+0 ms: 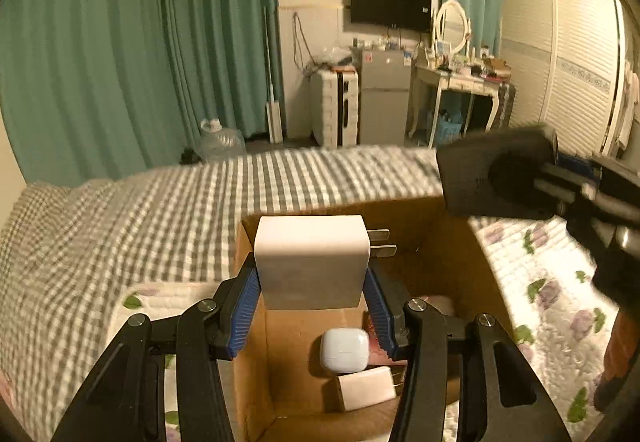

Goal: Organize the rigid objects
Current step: 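Drop the charger and power bank into the box and open both grippers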

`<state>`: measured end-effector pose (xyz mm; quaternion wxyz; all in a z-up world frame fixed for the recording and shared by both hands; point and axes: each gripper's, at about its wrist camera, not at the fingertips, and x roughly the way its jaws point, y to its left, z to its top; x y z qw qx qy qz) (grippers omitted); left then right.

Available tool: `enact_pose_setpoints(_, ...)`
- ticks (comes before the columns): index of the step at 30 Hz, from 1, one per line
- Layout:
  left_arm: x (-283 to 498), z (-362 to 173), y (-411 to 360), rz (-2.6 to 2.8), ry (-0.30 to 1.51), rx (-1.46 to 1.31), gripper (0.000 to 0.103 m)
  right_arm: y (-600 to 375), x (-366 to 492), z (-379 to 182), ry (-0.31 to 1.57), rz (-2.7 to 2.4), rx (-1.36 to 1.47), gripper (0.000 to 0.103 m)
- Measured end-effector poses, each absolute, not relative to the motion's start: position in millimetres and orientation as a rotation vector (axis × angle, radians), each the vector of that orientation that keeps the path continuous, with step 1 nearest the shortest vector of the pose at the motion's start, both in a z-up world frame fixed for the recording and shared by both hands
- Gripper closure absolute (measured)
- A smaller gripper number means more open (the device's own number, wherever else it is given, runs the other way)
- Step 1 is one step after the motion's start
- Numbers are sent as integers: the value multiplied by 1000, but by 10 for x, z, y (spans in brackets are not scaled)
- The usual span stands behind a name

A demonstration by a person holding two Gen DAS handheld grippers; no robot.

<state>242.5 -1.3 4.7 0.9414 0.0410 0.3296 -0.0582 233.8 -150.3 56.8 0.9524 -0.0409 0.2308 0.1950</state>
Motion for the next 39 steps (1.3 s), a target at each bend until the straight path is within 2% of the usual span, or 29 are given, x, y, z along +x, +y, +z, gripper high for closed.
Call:
enact_pose_setpoints(5,2661,-277,-14,-104,754,96,52,-1492,2667,232,534,394,-61,65)
enact_pose_setpoints(17,2695,-325,-16,-91,821,62,49,-1625,2797,13,595,381,-50,65)
enact_pose_setpoints(21,2647,-252,-38,-101,776,74,44,-1597,2857,-62,614,382,-56,65)
enact_pose_setpoints(33,2595,-207,4,-93,755,70,44,-1510,3135,-322,682,386,-26,65)
enact_pose_setpoints(34,2578,-197,0,-92,751,73,44,-1511,3144,-336,696,383,-19,64)
enact_pose_setpoints(36,2552,-174,-11,-90,744,75,44,-1561,3066,-252,648,378,6,49)
enact_pose_setpoints(37,2537,-160,-14,-89,741,74,44,-1589,3035,-199,624,375,16,37)
enact_pose_setpoints(39,2497,-121,-8,-86,735,70,44,-1645,2947,-45,579,377,31,35)
